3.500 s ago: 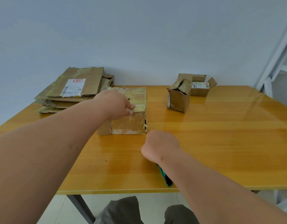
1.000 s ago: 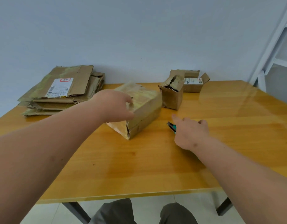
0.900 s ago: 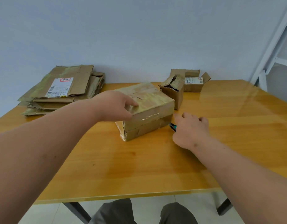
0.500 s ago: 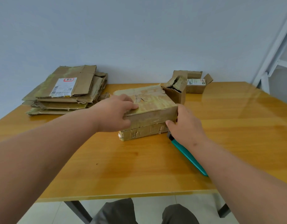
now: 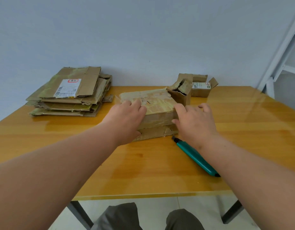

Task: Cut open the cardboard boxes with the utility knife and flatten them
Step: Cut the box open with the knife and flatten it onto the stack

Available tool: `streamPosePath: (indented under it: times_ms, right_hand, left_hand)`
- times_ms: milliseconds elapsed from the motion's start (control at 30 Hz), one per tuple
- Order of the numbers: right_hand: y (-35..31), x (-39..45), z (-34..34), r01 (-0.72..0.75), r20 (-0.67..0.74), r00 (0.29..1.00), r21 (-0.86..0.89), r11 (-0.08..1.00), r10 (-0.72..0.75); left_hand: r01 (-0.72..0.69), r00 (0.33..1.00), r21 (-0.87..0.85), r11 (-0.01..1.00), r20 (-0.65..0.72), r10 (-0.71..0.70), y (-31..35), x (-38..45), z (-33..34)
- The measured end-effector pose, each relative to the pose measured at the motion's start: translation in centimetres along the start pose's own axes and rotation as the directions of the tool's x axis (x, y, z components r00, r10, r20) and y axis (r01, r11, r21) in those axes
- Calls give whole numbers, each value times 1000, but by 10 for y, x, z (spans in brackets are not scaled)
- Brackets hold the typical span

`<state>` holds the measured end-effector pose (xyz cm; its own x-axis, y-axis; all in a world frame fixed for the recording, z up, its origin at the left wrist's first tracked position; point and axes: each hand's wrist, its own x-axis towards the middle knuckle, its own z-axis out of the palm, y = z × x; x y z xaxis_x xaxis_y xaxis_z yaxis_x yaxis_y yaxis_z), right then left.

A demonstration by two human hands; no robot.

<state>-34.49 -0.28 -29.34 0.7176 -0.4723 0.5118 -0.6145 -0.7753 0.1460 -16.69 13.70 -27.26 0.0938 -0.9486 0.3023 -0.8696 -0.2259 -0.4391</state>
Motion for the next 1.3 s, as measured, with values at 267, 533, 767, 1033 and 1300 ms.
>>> streamPosePath:
  times_ms: [267, 533, 767, 1033, 1300]
  right_hand:
    - [-4, 3, 0, -65, 105, 993, 42, 997, 61]
    - [1, 8, 2, -20, 81, 997, 26, 999, 18]
    - [6, 5, 4, 31, 43, 998, 119, 992, -36]
    - [-7, -9, 10, -44, -25, 998, 191, 981, 50]
    - [-19, -11, 15, -118, -6, 993, 128, 985, 120]
  left_hand:
    - [42, 999, -29, 999, 29, -42, 4, 0, -5]
    - [66, 997, -67, 996, 44, -63, 3, 4, -12]
    - [85, 995, -52, 995, 54, -83, 2, 7, -11]
    - [128, 992, -34, 991, 3, -128, 9, 10, -5]
    - [48, 999, 80, 996, -10, -47, 11, 6, -6]
